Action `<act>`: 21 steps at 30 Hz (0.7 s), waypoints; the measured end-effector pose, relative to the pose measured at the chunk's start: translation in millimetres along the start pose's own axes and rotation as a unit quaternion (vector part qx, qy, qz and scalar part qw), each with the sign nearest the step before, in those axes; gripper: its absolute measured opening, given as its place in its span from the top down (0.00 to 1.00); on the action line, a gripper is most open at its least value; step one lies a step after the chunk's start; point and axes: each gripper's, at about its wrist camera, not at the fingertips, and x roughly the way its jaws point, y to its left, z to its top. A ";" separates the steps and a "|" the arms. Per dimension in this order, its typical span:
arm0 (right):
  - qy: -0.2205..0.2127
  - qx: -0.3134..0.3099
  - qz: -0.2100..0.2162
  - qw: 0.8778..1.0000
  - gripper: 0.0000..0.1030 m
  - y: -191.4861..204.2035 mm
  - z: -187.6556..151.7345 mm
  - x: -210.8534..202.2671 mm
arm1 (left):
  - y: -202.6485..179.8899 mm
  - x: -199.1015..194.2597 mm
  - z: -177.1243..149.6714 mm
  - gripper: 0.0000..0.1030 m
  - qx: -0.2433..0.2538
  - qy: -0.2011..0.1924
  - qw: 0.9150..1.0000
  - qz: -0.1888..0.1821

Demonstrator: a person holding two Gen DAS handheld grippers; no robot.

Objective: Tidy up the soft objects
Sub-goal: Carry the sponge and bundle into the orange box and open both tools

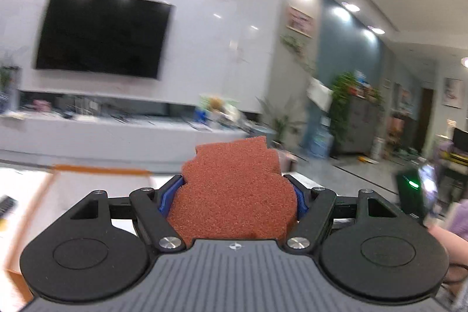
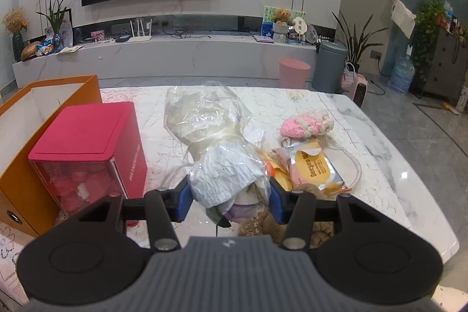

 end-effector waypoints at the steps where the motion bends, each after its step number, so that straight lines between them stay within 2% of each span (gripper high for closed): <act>1: -0.002 0.000 0.001 1.000 0.50 2.3 0.8 -1.4 | 4.0 -1.9 3.2 0.19 0.001 -0.005 1.000 0.017; 6: -0.029 -0.015 0.011 0.999 0.50 20.5 6.2 -18.4 | 24.9 -2.5 7.0 0.19 0.000 -0.011 0.997 0.082; 9: -0.055 -0.028 0.025 0.998 0.50 42.4 16.1 -35.7 | 43.2 5.5 9.1 0.19 -0.023 0.010 0.993 0.115; 14: -0.101 -0.043 0.061 0.992 0.50 92.1 40.9 -61.2 | 72.1 21.8 4.0 0.19 -0.051 0.032 0.983 0.175; 18: -0.125 -0.052 0.086 0.987 0.49 139.9 62.7 -70.1 | 96.7 19.3 -5.4 0.19 -0.083 0.077 0.976 0.184; 21: -0.142 -0.047 0.110 0.983 0.49 171.1 74.8 -70.3 | 110.7 21.1 -8.5 0.19 -0.100 0.095 0.971 0.197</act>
